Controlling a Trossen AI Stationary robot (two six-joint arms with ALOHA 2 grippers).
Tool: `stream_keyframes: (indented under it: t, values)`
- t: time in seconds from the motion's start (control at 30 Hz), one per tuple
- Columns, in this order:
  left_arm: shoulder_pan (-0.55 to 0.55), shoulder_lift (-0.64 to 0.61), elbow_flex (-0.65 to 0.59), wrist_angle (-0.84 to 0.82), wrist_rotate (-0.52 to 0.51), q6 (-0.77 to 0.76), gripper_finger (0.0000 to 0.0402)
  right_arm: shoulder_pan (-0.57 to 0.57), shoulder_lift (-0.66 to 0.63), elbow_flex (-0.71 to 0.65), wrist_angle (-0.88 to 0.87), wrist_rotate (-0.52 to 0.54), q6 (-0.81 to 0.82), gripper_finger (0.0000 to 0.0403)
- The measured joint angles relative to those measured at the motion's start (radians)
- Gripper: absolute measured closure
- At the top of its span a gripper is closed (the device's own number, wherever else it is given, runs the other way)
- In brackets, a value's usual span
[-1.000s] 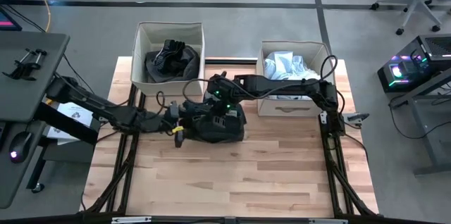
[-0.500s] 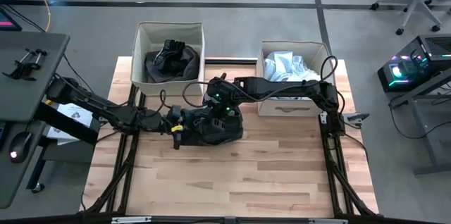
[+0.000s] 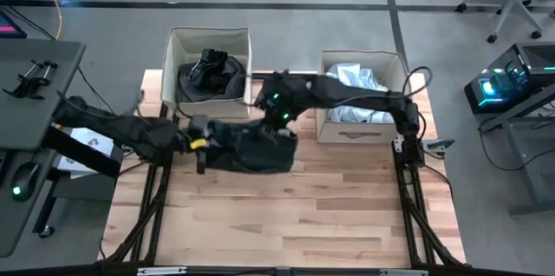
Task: Sort clothes
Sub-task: Put the dark blue pants into the left laundry organizer
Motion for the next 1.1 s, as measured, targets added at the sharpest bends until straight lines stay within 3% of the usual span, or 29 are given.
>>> stream_keyframes:
  t: [0.13, 0.37, 0.53, 0.6, 0.7, 0.83, 0.97, 1.1]
  values:
    - [0.001, -0.002, 0.214, -0.159, -0.137, 0.137, 0.0401, 0.002, -0.018, 0.190, -0.157, 0.163, -0.079, 0.0157]
    - [0.013, 0.036, 0.555, -0.336, -0.467, 0.413, 0.0401, -0.001, -0.296, 0.006, -0.126, 0.495, -0.100, 0.0160]
    - [0.071, 0.095, 0.709, -0.368, -0.737, 0.714, 0.0401, -0.001, -0.411, -0.075, -0.129, 0.582, -0.116, 0.0160]
    - [0.127, 0.117, 0.730, -0.379, -0.785, 0.807, 0.0401, -0.001, -0.442, -0.101, -0.130, 0.589, -0.116, 0.0160]
    - [0.241, 0.138, 0.726, -0.444, -0.801, 0.826, 0.0401, -0.001, -0.472, -0.148, -0.130, 0.595, -0.133, 0.0160]
    - [0.431, 0.155, 0.653, -0.641, -0.713, 0.661, 0.0401, -0.001, -0.482, -0.193, -0.139, 0.593, -0.152, 0.0160]
    - [0.639, 0.175, 0.473, -0.695, -0.496, 0.471, 0.0401, -0.001, -0.483, -0.220, -0.142, 0.588, -0.176, 0.0160]
    - [0.783, 0.224, 0.276, -0.613, -0.490, 0.395, 0.0401, -0.001, -0.483, -0.225, -0.150, 0.570, -0.179, 0.0160]
